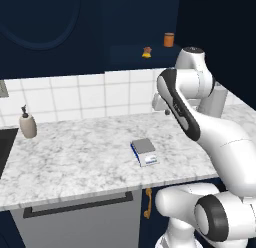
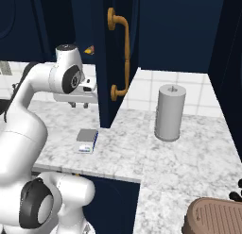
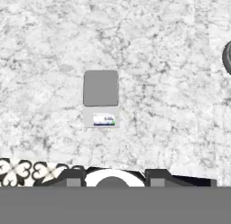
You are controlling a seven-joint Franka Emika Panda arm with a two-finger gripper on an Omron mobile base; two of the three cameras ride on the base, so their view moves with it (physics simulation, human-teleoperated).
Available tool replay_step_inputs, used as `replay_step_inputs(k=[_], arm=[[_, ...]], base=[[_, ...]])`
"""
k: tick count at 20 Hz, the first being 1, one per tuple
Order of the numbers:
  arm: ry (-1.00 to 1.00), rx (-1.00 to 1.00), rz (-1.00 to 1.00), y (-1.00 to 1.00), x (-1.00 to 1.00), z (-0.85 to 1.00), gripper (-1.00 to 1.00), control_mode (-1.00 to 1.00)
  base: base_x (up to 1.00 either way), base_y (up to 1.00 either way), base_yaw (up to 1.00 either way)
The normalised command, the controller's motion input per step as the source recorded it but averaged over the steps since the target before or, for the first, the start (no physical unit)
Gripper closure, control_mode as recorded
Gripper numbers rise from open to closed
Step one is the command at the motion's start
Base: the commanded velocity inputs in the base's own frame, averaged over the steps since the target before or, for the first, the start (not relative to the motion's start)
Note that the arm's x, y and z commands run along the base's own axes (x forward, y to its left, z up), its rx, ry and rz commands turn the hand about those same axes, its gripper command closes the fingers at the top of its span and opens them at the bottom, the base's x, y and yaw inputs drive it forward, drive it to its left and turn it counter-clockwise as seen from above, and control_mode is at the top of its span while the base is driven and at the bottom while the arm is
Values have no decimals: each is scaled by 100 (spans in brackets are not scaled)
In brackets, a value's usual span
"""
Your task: Pick the bar and place it on the digital scale for weighing, and close the cabinet.
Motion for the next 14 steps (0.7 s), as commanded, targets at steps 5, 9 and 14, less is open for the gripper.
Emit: replay_step_inputs(k=[5,9,14], arm=[[-13,-4,-1,19,-16,14,-100,-100],[-19,0,-12,14,-17,58,-100,-100],[-21,5,-10,18,-11,45,-100,-100]], base=[[0,0,0],[0,0,0],[0,0,0]])
